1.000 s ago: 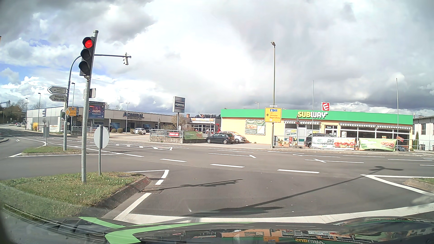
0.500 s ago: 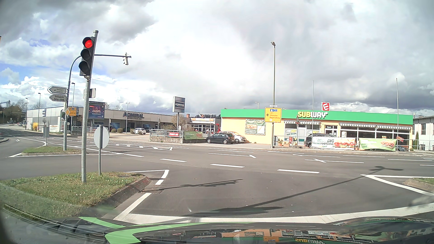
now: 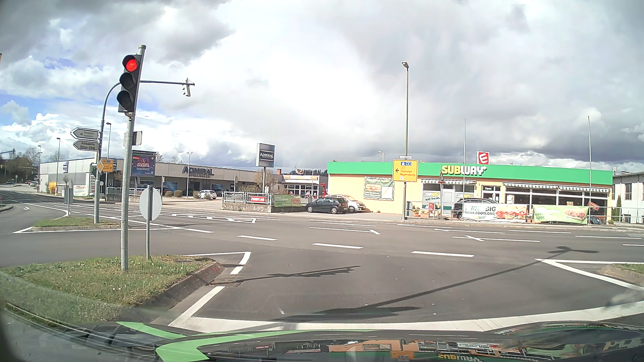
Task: Follow the waypoints while adhering to traffic rules and regulations
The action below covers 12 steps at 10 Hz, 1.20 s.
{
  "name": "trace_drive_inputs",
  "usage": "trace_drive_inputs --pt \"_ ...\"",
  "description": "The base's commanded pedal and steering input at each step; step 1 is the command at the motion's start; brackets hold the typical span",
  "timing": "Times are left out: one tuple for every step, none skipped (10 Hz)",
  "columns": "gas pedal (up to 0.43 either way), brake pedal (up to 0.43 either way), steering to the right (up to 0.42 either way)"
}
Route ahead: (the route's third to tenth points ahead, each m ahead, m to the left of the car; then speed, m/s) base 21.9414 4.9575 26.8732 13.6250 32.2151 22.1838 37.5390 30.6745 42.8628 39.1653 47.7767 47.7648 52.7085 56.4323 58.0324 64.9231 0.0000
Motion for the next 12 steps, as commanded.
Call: trace_drive_inputs --pt "0.0 0.311 0.012" --pt "0.0 0.311 0.012" --pt "0.0 0.311 0.012" --pt "0.0 0.311 0.012" --pt "0.0 0.311 0.012" --pt "0.0 0.311 0.012" --pt "0.0 0.311 0.012" --pt "0.0 0.311 0.012" --pt "0.0 0.311 0.012" --pt "0.0 0.311 0.012" --pt "0.0 0.305 0.012" --pt "0.0 0.311 0.012"
